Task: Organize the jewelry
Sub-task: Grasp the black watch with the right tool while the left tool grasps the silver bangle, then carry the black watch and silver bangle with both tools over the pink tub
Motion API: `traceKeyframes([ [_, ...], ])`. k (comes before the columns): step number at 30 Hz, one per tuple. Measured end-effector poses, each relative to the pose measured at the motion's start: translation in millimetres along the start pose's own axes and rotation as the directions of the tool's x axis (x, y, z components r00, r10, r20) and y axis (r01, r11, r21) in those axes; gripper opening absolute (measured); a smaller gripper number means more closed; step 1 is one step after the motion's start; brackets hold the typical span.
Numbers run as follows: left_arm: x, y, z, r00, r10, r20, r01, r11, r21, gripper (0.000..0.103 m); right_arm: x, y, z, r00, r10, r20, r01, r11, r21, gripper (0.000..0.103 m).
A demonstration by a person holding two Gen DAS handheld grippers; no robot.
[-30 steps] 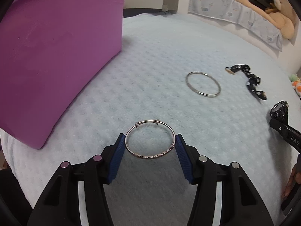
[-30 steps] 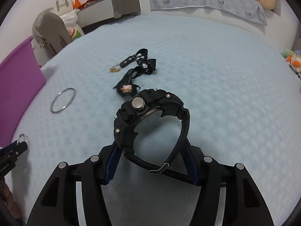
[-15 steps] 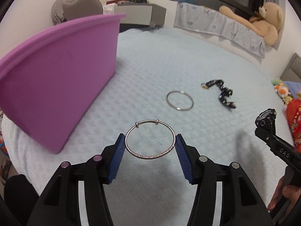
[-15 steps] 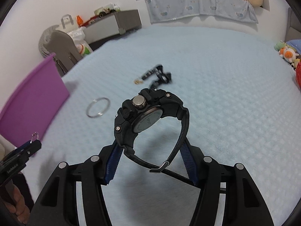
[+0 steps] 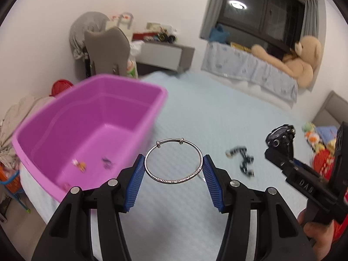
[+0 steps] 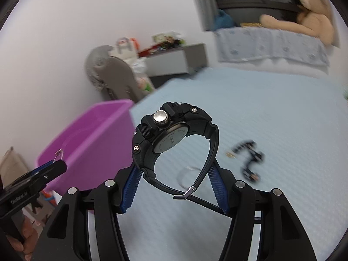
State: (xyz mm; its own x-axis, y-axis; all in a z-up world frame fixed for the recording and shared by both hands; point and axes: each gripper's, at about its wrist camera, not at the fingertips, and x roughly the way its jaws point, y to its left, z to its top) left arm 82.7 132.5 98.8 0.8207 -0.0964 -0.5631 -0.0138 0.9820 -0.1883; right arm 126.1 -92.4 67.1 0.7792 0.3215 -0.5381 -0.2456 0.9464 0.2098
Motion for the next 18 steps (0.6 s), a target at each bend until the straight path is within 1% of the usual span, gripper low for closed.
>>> traceKeyframes([
  [3,-5.9,22.1,22.6,0.999,0.026,0.026,-0.026,1.000,-0.008,0.053,14.3,35.5,20.9,0.997,0.076,0.005,-0.076,0.997,-0.023,0.058],
  [6,-6.8,54.5,44.4,0.995,0.087,0.038,-0.087,0.996,-0.019,0.053,34.8,80.5,42.5,0.988,0.151,-0.008,-0.151,0.986,-0.070,0.058],
  [9,-0.8,87.7,57.9,0.989,0.143,0.025,-0.142,0.988,-0.056,0.053,56.9,120.4,60.4,0.977,0.212,-0.033,-0.214,0.969,-0.119,0.058],
  [12,10.4,115.1,64.0,0.982,0.187,-0.004,-0.186,0.979,-0.083,0.053,86.3,158.9,76.2,0.966,0.244,-0.084,-0.255,0.954,-0.159,0.058],
  [15,26.0,142.9,64.9,0.971,0.235,-0.054,-0.240,0.965,-0.109,0.053,112.6,186.0,83.5,0.957,0.258,-0.135,-0.280,0.942,-0.187,0.058],
  [18,37.8,163.9,61.5,0.963,0.250,-0.101,-0.262,0.956,-0.133,0.053,147.4,214.1,85.4,0.945,0.250,-0.212,-0.296,0.929,-0.221,0.058],
])
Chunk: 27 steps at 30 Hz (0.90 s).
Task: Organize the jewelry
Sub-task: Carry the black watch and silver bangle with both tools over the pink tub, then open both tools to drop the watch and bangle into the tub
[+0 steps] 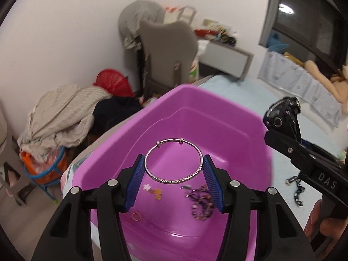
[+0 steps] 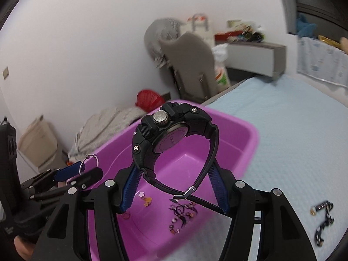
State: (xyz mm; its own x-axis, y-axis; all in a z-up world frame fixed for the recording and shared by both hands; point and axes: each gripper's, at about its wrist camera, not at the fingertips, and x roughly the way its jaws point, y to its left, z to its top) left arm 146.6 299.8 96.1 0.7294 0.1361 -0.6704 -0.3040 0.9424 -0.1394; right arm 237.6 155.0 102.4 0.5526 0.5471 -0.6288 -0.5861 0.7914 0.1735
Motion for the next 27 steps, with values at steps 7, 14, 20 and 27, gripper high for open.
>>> traceKeyframes([
  [7,36.5,16.8,4.1,0.994,0.039,-0.098,-0.042,0.999,-0.032,0.053,66.0,7.2,10.1,0.986,-0.014,-0.169,0.011,1.000,-0.018,0.058],
  [14,53.7,22.5,2.9,0.985,0.067,-0.156,-0.075,0.996,-0.046,0.053,98.7,2.1,18.8,0.967,-0.087,-0.241,0.078,0.996,-0.046,0.058],
  [20,54.8,20.9,3.4,0.982,0.103,-0.159,-0.110,0.993,-0.036,0.065,116.5,-1.3,20.6,0.943,-0.142,-0.302,0.127,0.990,-0.068,0.060],
  [27,52.4,23.9,3.9,0.981,0.116,-0.157,-0.123,0.992,-0.039,0.074,111.0,-9.6,22.8,0.946,-0.138,-0.294,0.140,0.990,-0.012,0.072],
])
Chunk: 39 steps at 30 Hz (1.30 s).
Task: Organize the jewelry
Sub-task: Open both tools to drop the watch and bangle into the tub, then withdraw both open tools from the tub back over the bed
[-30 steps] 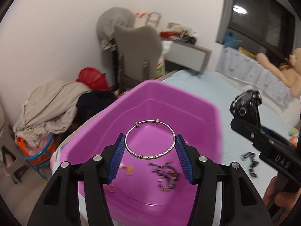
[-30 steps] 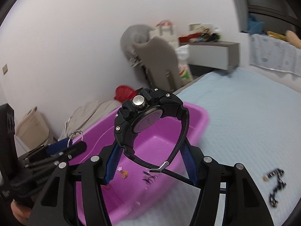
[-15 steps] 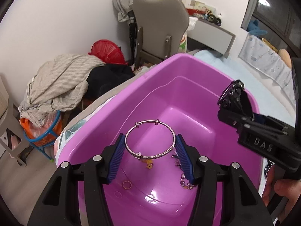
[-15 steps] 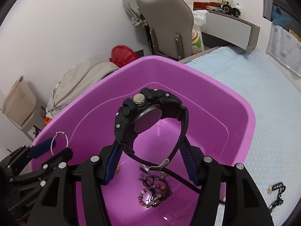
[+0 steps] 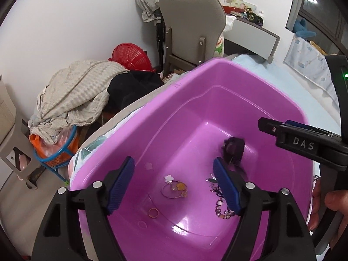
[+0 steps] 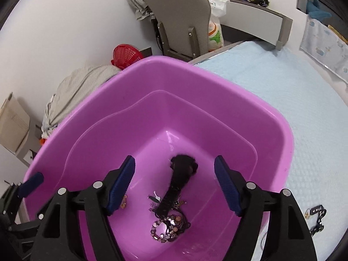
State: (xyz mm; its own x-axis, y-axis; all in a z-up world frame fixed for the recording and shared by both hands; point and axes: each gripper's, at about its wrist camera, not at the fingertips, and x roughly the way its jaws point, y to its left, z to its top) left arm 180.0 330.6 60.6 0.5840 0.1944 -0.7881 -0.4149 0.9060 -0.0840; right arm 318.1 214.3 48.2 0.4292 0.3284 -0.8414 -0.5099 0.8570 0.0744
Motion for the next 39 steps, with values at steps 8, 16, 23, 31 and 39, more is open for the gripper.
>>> traceKeyframes([
  [8,-2.8,-1.3,-3.6,1.000,-0.001,-0.001,0.001,1.000,-0.004,0.076,-7.0,1.9,-6.8,1.000,0.015,0.011,-0.015,1.000,-0.016,0.072],
  [16,-13.2,-0.3,-6.4,1.000,-0.007,0.007,0.007,1.000,-0.010,0.076,-21.8,1.7,-14.6,0.998,0.040,0.042,-0.040,0.999,0.006,0.072],
  [23,-24.6,-2.6,-10.4,1.000,-0.008,0.022,0.008,1.000,-0.005,0.076,-32.2,-0.9,-25.4,0.997,0.051,0.058,-0.053,0.998,0.025,0.072],
  [31,-41.1,-5.5,-16.1,0.999,-0.006,0.042,0.006,1.000,0.003,0.076,-51.7,-2.6,-38.7,0.994,0.058,0.088,-0.062,0.997,0.035,0.072],
  [39,-58.5,-11.2,-24.1,0.998,-0.011,0.064,0.011,1.000,0.014,0.076,-77.7,-5.2,-51.3,0.989,0.063,0.132,-0.069,0.997,0.039,0.072],
])
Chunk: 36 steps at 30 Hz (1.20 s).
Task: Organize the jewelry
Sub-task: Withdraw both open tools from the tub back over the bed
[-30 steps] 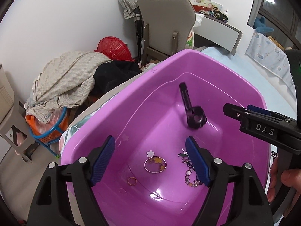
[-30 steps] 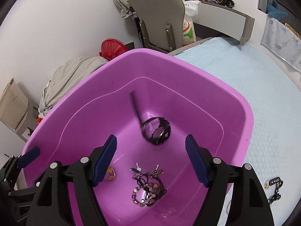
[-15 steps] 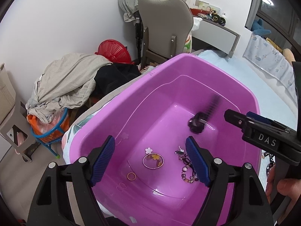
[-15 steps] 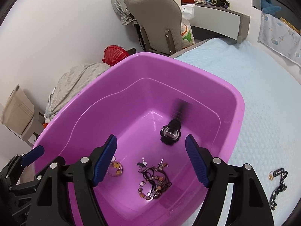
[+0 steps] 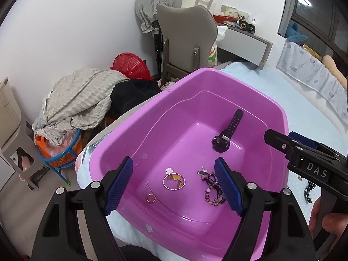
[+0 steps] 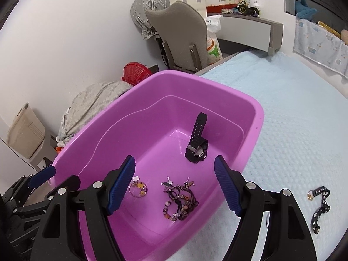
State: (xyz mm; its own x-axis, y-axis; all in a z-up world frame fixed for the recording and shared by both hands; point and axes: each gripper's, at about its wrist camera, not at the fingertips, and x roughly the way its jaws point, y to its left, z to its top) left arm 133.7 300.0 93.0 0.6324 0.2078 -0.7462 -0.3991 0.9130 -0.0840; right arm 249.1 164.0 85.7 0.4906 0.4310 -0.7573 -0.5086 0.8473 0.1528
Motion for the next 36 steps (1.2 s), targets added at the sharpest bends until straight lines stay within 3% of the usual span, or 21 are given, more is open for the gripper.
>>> traceKeyframes([
  [17,-32.0,-28.0,-21.2,0.999,-0.026,0.026,0.025,0.999,0.045,0.076,-58.2,-31.8,-46.6,0.997,0.007,0.080,-0.014,0.996,0.087,0.072],
  [36,-60.6,-100.6,-66.8,0.993,-0.116,0.020,0.111,0.980,0.167,0.076,-139.1,-101.5,-132.6,0.983,-0.083,0.161,0.048,0.977,0.210,0.072],
])
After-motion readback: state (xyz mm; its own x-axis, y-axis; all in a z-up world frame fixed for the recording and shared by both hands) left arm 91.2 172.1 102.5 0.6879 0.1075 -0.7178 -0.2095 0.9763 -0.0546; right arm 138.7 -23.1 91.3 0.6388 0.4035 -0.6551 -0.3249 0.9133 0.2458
